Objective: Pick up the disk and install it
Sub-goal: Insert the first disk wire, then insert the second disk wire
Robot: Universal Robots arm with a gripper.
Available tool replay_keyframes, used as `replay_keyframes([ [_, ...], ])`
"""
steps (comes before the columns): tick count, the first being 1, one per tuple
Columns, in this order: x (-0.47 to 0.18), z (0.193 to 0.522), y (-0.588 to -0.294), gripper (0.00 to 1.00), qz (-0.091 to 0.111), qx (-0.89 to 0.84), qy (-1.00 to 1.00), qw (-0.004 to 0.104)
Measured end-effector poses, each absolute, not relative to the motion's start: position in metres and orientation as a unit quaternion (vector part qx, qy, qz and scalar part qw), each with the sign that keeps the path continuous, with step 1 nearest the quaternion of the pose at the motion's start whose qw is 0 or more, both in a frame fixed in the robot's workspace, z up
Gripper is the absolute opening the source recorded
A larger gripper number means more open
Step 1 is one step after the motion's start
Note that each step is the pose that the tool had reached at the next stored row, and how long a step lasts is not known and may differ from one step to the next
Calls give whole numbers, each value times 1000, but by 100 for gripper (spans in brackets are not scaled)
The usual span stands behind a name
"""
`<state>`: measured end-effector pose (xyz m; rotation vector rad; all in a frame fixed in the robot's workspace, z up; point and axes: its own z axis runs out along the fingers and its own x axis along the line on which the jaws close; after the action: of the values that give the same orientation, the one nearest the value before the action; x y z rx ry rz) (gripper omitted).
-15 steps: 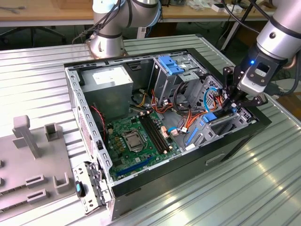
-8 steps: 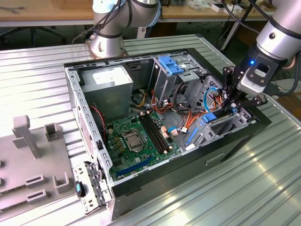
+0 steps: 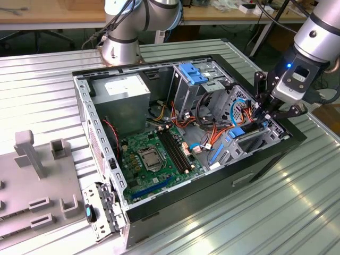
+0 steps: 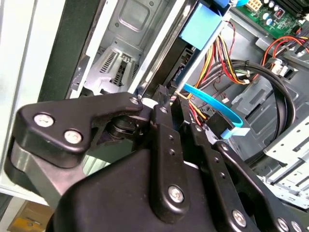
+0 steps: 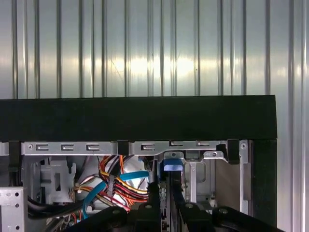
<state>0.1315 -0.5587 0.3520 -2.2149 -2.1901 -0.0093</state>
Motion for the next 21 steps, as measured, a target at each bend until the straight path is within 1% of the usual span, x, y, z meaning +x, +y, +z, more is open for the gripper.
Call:
replay_keyframes([
  [2, 132, 352, -559, 22, -3, -711, -703, 13],
  [4, 132, 352, -559, 11, -3, -711, -703, 13],
  [21, 132, 353, -559, 11, -3, -711, -703, 13],
])
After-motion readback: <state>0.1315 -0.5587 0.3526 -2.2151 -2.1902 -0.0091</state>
